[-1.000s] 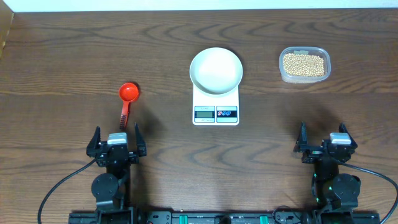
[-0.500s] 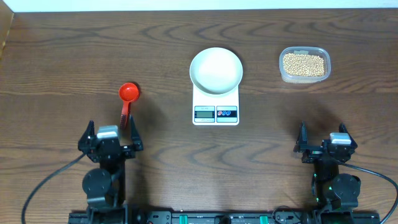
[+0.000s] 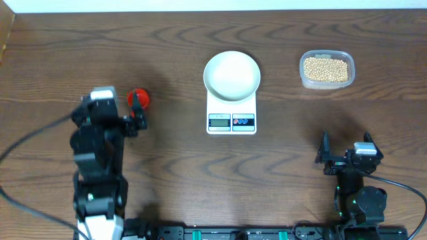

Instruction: Scoop item into bowl and weigh 50g on scale

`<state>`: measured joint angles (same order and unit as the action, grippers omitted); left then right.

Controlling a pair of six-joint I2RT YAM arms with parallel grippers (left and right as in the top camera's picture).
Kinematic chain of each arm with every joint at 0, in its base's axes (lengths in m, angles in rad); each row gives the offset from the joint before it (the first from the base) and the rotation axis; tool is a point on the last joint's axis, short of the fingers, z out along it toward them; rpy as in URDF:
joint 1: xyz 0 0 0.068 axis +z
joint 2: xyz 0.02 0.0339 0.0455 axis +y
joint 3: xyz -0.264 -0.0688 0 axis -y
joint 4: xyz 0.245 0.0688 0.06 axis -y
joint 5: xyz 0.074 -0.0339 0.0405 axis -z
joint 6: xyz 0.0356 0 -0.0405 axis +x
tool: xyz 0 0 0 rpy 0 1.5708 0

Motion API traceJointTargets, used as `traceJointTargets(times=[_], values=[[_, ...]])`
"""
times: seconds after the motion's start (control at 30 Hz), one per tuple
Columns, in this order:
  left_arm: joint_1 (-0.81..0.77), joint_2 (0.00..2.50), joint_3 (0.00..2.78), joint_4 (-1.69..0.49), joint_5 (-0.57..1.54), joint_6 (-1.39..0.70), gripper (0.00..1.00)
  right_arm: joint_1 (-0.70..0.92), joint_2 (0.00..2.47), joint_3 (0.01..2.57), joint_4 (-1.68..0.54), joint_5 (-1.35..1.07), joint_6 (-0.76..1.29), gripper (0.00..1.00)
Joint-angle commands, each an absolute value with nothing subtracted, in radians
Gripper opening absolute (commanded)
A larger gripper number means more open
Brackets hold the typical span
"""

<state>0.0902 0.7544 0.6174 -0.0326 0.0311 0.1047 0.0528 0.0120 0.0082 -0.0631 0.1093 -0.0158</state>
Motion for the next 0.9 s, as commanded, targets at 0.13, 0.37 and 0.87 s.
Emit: traceJointTargets(times=[0.13,0.37,0.87], values=[[0.096,0.969,0.881,-0.179,0.094,0.089,1.00,0.057,0.005,0.006,-0.064,0.121,-0.031,0.99],[0.159,1.137,1.112,-0.347,0.241,0.088,1.00,0.057,0.005,0.006,-0.064,0.121,-0.031,0.99],[0.342,1.377,1.454,-0.599,0.591,0.052,1.00,0.057,0.005,0.006,-0.064,0.121,-0.031,0.99]])
